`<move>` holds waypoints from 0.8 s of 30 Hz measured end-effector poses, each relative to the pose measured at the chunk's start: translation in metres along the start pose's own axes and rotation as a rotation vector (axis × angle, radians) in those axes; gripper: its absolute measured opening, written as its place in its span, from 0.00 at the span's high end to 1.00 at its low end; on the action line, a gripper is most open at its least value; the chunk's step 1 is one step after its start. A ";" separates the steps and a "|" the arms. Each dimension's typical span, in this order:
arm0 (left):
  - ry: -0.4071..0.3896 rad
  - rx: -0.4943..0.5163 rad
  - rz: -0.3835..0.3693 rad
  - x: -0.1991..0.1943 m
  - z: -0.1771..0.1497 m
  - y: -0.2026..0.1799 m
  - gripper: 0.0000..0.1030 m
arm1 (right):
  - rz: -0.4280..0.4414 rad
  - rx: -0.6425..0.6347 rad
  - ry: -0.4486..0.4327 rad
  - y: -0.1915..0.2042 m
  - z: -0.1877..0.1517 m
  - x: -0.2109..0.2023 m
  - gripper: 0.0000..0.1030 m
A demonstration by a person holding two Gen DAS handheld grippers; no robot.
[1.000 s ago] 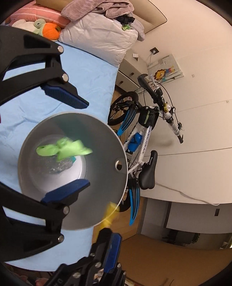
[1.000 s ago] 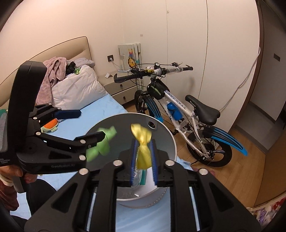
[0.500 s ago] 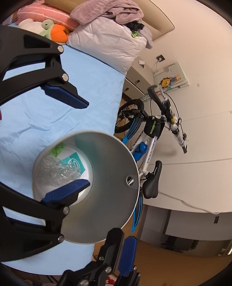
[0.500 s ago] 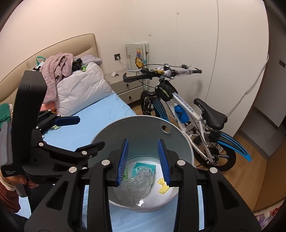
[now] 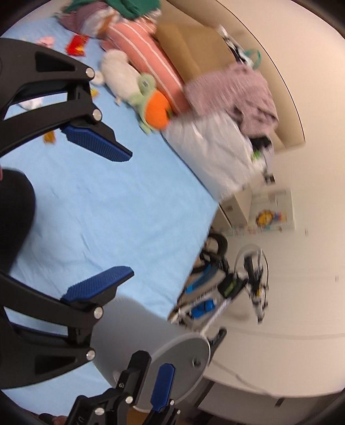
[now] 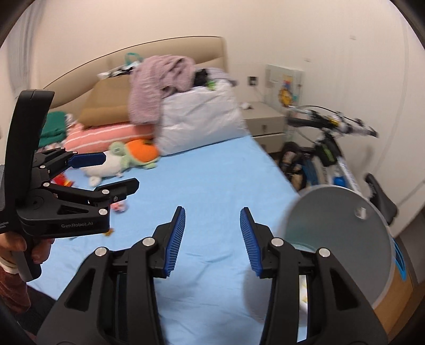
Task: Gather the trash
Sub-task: 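Return both tools to the bed toward the white tissue and pink cloth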
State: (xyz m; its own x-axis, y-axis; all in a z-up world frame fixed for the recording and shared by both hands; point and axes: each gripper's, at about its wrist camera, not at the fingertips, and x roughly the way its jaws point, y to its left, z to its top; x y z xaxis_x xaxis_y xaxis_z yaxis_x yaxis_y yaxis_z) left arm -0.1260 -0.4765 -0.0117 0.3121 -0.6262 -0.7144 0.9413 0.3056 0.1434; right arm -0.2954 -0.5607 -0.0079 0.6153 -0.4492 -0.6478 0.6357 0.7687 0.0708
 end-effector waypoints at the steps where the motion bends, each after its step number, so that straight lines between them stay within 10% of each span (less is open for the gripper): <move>1: 0.009 -0.025 0.028 -0.003 -0.008 0.016 0.21 | 0.032 -0.027 0.001 0.019 0.003 0.007 0.58; 13: 0.083 -0.362 0.383 -0.069 -0.130 0.195 0.21 | 0.433 -0.285 0.041 0.255 0.001 0.071 0.54; 24: 0.164 -0.632 0.622 -0.124 -0.254 0.302 0.21 | 0.641 -0.400 0.080 0.386 -0.019 0.093 0.54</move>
State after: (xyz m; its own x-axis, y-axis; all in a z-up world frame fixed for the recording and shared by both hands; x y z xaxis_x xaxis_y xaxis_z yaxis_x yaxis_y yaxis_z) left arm 0.0872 -0.1241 -0.0533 0.6738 -0.1205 -0.7290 0.3469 0.9227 0.1680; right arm -0.0022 -0.2972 -0.0553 0.7620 0.1633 -0.6266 -0.0612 0.9815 0.1814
